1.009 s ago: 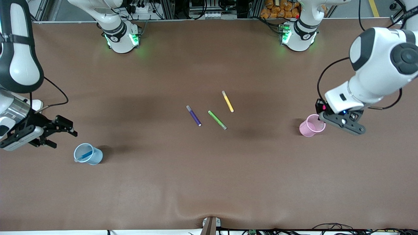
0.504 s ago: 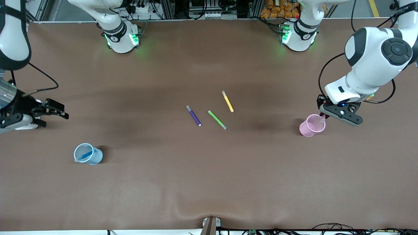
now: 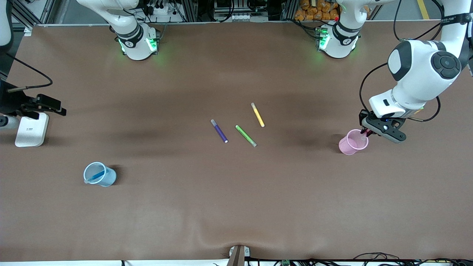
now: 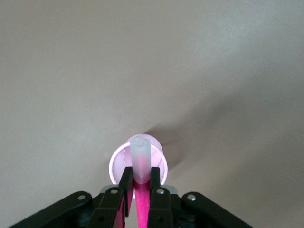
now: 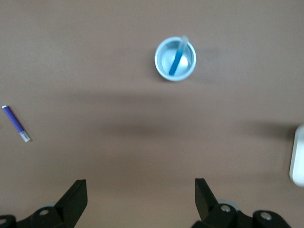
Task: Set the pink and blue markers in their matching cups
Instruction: 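Carry the pink marker over the pink cup while the right gripper withdraws, then lower the pink marker into the pink cup with the left gripper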
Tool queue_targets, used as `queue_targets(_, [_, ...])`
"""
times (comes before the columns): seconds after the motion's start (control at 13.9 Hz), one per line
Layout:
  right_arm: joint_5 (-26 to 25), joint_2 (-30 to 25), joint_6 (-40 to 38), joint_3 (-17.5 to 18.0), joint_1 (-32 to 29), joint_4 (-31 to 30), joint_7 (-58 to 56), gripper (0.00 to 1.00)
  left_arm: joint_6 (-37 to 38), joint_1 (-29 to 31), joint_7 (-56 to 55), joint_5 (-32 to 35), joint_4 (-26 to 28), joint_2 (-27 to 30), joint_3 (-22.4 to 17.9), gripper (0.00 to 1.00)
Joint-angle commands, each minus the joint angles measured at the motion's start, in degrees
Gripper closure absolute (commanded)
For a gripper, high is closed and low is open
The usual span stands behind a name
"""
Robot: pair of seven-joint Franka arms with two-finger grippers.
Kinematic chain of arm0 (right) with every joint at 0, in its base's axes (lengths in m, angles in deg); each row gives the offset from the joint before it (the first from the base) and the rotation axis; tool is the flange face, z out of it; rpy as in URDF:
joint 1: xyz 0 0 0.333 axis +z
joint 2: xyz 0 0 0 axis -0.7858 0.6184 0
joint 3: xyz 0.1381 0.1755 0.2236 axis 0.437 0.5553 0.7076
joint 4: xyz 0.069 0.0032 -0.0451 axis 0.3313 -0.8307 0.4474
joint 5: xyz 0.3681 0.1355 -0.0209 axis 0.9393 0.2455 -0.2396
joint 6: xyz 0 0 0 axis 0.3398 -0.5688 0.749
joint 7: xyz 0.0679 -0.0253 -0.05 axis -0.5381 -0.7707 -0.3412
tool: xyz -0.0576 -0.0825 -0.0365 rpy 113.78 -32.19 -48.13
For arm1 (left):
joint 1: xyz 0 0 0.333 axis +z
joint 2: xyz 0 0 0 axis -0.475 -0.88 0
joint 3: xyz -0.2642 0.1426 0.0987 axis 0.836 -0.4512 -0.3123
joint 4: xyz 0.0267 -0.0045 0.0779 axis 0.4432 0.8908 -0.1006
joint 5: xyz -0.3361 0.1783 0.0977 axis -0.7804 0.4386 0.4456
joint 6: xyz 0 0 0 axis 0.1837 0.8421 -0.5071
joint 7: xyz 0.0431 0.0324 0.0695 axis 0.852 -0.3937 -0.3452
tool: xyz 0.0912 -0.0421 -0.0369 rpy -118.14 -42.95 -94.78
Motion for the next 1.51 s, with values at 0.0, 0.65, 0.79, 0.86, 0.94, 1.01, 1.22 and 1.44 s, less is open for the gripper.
queue_targets(0.0, [-2.2, 0.1, -4.9, 0.4, -0.1, 3.6, 5.4, 0.00, -5.6, 3.4, 7.7, -2.1, 2.0, -1.3, 0.6, 1.00])
queue_targets(0.65, [-4.7, -2.3, -5.5, 0.8, 0.5, 6.1, 7.1, 0.00, -8.4, 2.6, 23.7, -16.5, 0.7, -4.9, 1.5, 1.00])
queue_targets(0.79, [-4.7, -3.0, -5.7, 0.8, 1.7, 5.7, 7.1, 0.00, -9.8, 3.6, 27.7, -16.5, 0.7, -6.8, 1.5, 1.00])
queue_targets(0.86, [-4.7, -3.7, -5.6, 0.8, 2.2, 4.7, 7.2, 0.00, -11.0, 3.7, 28.7, -16.6, 0.9, -7.2, 1.5, 1.00])
queue_targets(0.94, [-4.7, -4.3, -5.6, 0.8, 2.7, 4.1, 7.1, 0.00, -11.2, 3.7, 29.1, -17.0, 1.0, -7.2, 1.5, 1.00])
queue_targets(1.01, [-4.7, -4.4, -5.6, 0.8, 2.8, 4.0, 7.1, 0.00, -11.2, 3.7, 29.6, -18.9, 1.3, -7.2, 1.6, 1.00])
queue_targets(1.22, [-4.6, -4.0, -6.0, 0.8, 2.8, 4.5, 5.5, 0.00, -11.2, 3.7, 39.1, -27.3, 2.2, -7.3, 1.5, 1.00])
queue_targets(1.44, [-4.6, -4.1, -6.3, 0.7, 2.8, 4.6, 4.6, 0.00, -11.2, 4.8, 46.0, -31.2, 2.9, -7.9, 1.5, 1.00])
